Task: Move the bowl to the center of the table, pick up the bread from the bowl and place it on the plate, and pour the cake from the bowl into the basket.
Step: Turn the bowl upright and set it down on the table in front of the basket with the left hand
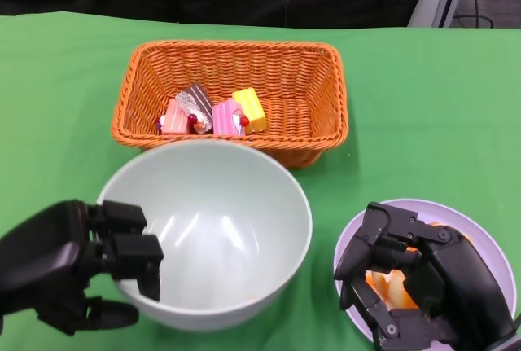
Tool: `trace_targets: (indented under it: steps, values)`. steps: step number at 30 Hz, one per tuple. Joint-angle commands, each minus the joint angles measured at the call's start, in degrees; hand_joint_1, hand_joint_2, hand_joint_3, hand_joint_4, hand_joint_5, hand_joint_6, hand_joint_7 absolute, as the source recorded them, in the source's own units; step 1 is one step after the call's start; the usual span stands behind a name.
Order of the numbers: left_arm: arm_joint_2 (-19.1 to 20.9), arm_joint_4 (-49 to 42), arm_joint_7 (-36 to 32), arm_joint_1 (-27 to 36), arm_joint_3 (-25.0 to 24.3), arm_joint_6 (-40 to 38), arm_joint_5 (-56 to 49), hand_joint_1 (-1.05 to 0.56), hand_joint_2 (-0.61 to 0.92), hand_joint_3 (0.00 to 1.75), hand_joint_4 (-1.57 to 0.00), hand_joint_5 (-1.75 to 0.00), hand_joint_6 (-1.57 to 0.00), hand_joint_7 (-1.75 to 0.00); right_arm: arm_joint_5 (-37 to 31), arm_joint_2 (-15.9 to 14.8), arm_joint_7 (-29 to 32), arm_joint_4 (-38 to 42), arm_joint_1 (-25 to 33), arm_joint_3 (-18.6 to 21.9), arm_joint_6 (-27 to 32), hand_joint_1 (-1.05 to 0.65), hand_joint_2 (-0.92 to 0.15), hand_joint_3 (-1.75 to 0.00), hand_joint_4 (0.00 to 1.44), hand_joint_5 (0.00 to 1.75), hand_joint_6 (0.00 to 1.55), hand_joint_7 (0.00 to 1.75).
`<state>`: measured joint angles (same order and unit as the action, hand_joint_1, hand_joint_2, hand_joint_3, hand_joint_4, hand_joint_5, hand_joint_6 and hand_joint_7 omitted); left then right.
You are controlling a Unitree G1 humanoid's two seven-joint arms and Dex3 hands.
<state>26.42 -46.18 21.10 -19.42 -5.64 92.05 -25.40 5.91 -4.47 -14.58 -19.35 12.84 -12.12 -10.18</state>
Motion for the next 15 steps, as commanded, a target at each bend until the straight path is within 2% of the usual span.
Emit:
trace_targets:
  steps: [1, 3, 6, 8, 9, 15]
  values:
    - [1.53, -0.73, -2.67, 0.12, -0.07, 0.45, -3.52, -0.06, 0.49, 0.90, -0.77, -1.75, -0.57, -1.74, 0.51, -0.33, -0.17, -0.53, 0.25, 0.37, 0.38, -0.05, -0.47, -1.19, 0.75, 1.55, 0.74, 1.32]
    - [1.77, -1.50, -3.28, -0.15, 0.02, 0.23, -5.94, -0.06, 0.50, 0.89, -0.76, -1.75, -0.56, -1.75, 0.49, -0.25, -0.06, -0.53, 0.27, 0.40, 0.45, -0.05, -0.47, -1.19, 0.74, 1.56, 0.73, 1.32]
    - [2.13, -2.28, -4.90, -0.52, 0.12, -1.44, -10.71, -0.09, 0.64, 0.64, -0.73, -1.75, -0.54, -1.74, 0.57, -0.10, -0.02, -0.53, 0.30, 0.33, 0.35, -0.06, -0.47, -1.20, 0.75, 1.56, 0.74, 1.32]
    - [2.38, -1.88, -6.78, -0.78, 0.46, -3.15, -13.85, -0.11, 0.67, 0.59, -0.71, -1.75, -0.53, -1.73, 0.67, -0.06, -0.09, -0.39, 0.28, 0.33, 0.14, -0.06, -0.47, -1.20, 0.75, 1.56, 0.74, 1.32]
    - [2.43, -1.88, -8.07, -1.12, 0.87, -4.03, -15.51, -0.11, 0.69, 0.53, -0.71, -1.75, -0.52, -1.73, 0.43, -0.06, 0.01, -0.29, 0.26, 0.34, -0.12, -0.06, -0.47, -1.20, 0.75, 1.56, 0.74, 1.32]
    - [3.34, -1.32, -19.93, -2.44, 4.93, -9.56, -25.40, -0.11, 0.75, 0.42, -0.72, -1.75, -0.57, -1.67, 0.21, -0.09, -0.09, -0.05, 0.19, 0.25, -0.70, -0.05, -0.47, -1.21, 0.75, 1.56, 0.73, 1.33]
